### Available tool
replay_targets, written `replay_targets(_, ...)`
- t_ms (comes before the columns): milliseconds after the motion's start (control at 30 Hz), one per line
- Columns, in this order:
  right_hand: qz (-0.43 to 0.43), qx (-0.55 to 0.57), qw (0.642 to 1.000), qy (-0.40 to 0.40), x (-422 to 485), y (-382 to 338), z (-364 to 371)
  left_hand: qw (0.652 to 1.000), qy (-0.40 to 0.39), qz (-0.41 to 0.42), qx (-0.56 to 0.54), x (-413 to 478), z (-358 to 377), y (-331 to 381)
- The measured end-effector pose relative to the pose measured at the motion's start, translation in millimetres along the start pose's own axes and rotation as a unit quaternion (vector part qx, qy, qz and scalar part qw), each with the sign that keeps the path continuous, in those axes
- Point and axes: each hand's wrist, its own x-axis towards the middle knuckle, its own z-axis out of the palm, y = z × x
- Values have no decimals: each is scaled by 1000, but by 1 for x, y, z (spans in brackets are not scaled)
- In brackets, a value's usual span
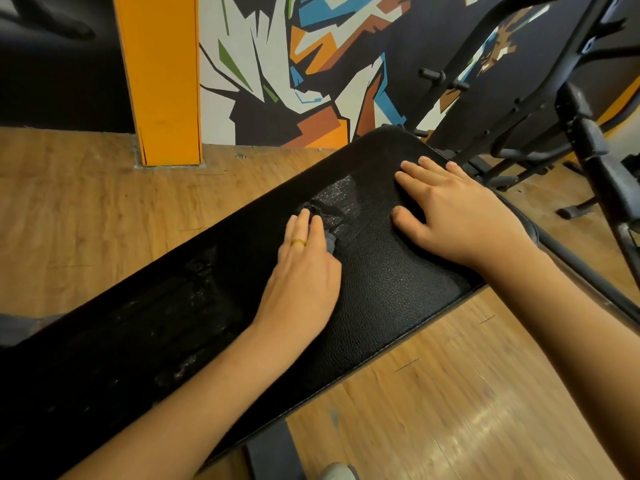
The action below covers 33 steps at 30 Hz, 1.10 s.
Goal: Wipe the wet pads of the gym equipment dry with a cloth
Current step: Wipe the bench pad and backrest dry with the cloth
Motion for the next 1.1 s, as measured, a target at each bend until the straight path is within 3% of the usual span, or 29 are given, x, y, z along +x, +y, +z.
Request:
replay_targets(200, -1, 2, 1000, 3, -1, 1, -1, 995, 47, -83, -10, 32, -14, -29)
replay_targets(367, 1, 1, 1000, 1, 0, 1, -1, 996, 34, -82, 16, 63, -27, -52)
replay_targets(534, -3, -5, 1000, 4, 0, 1, 1, 992, -59, 112, 22, 87, -49, -80)
replay_targets(701, -3, -7, 1000, -4, 1, 2, 0, 945, -138, 278, 105, 87, -63, -99)
replay_targets(868, -1, -11, 1000, -2, 2, 2, 3, 941, -104, 306, 99, 104, -58, -91)
replay_targets(1102, -2, -17, 1000, 2, 2, 2, 3, 908, -132, 366, 157, 181, -49, -17)
